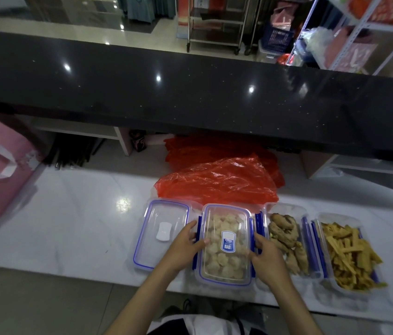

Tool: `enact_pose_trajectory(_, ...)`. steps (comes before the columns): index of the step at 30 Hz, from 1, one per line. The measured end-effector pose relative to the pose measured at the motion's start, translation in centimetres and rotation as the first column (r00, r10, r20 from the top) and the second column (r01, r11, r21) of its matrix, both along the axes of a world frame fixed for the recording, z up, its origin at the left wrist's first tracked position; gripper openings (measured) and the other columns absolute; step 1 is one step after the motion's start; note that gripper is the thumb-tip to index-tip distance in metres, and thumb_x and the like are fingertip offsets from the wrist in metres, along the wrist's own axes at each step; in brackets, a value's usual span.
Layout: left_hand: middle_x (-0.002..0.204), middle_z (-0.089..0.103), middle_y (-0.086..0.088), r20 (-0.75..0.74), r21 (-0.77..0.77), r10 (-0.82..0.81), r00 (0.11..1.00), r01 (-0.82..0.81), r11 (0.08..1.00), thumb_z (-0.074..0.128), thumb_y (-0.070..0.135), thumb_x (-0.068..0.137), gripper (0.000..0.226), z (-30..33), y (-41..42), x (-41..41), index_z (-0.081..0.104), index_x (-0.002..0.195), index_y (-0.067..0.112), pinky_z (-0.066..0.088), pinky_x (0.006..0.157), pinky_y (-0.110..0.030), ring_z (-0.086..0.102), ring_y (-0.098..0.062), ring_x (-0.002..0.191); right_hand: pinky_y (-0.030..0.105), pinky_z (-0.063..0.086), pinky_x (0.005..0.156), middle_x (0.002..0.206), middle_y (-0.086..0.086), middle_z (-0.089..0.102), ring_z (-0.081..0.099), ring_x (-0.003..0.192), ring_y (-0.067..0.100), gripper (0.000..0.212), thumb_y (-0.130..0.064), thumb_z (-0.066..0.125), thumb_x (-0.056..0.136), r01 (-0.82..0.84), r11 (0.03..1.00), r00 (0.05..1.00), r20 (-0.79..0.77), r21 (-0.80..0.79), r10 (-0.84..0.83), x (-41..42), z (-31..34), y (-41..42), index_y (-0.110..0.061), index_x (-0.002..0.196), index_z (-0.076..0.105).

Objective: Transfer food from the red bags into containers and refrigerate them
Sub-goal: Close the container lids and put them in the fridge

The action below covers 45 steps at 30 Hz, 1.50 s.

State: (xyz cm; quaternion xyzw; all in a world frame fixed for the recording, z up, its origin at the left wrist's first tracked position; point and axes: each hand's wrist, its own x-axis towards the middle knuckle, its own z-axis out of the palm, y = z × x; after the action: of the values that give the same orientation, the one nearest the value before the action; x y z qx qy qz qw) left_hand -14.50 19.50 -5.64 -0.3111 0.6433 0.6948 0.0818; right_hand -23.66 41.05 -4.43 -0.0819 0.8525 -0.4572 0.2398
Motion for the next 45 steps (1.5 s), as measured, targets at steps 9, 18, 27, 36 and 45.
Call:
enact_pose_trajectory(9, 0.123, 0.071, 0.001, -0.061, -0.241, 0.126, 0.99, -0.137, 0.961, 0.084, 0.018, 0.084, 0.057, -0.2, 0.6, 0.2, 0.062, 0.137, 0.016, 0.057, 0.081, -0.019, 0.067, -0.007, 0.105, 0.039, 0.063, 0.085, 0.104, -0.013, 0.076, 0.071, 0.1, 0.005, 0.036, -0.014, 0.074, 0.091, -0.001, 1.0, 1.0, 0.019, 0.018, 0.001, -0.1, -0.1, 0.2, -0.037, 0.118, 0.067)
enact_pose_trajectory(18, 0.119, 0.075, 0.01, -0.075, -0.364, 0.063, 0.995, -0.087, 0.927, 0.079, 0.018, 0.089, 0.04, -0.1, 0.8, 0.1, 0.072, 0.129, 0.02, 0.062, 0.09, -0.031, 0.069, -0.002, 0.105, 0.028, 0.062, 0.077, 0.105, -0.011, 0.072, 0.069, 0.095, 0.005, 0.042, -0.013, 0.07, 0.095, -0.01, 0.991, 1.0, -0.016, 0.133, 0.012, -0.1, 0.1, -0.4, -0.018, 0.136, 0.062)
enact_pose_trajectory(27, 0.106, 0.07, 0.015, -0.153, -0.434, 0.049, 0.987, -0.111, 0.894, 0.073, 0.024, 0.094, 0.022, 0.5, 1.2, -1.4, 0.071, 0.116, 0.023, 0.06, 0.086, -0.028, 0.069, -0.007, 0.098, 0.028, 0.05, 0.098, 0.162, -0.01, 0.032, 0.043, 0.142, 0.013, 0.055, -0.016, 0.063, 0.096, -0.135, 0.946, 0.922, -0.311, 0.295, 0.229, 0.2, 0.5, -2.7, -0.035, 0.146, 0.049)
enact_pose_trajectory(36, 0.129, 0.061, -0.006, 0.043, -0.865, 0.246, 0.968, -0.087, 0.494, 0.066, 0.016, 0.094, 0.038, -1.5, -7.3, 3.9, 0.062, 0.131, 0.017, 0.05, 0.089, -0.043, 0.056, -0.03, 0.114, 0.045, 0.02, 0.127, 0.17, -0.005, 0.01, 0.015, 0.157, 0.02, 0.07, -0.04, 0.068, 0.094, -0.335, 0.813, 0.83, -0.259, 0.476, 0.494, 0.9, -0.2, -3.5, -0.037, 0.155, 0.034)
enact_pose_trajectory(45, 0.102, 0.062, -0.003, 0.041, -0.703, 0.398, 0.916, -0.257, 0.663, 0.061, 0.005, 0.097, 0.045, -2.4, -7.8, 5.7, 0.047, 0.14, 0.01, 0.047, 0.073, -0.03, 0.062, -0.022, 0.087, 0.044, 0.037, 0.117, 0.168, -0.01, 0.016, 0.03, 0.15, 0.02, 0.074, -0.046, 0.072, 0.089, -0.288, 0.805, 0.834, -0.277, 0.518, 0.477, 0.6, -0.1, -3.6, -0.045, 0.152, 0.034)
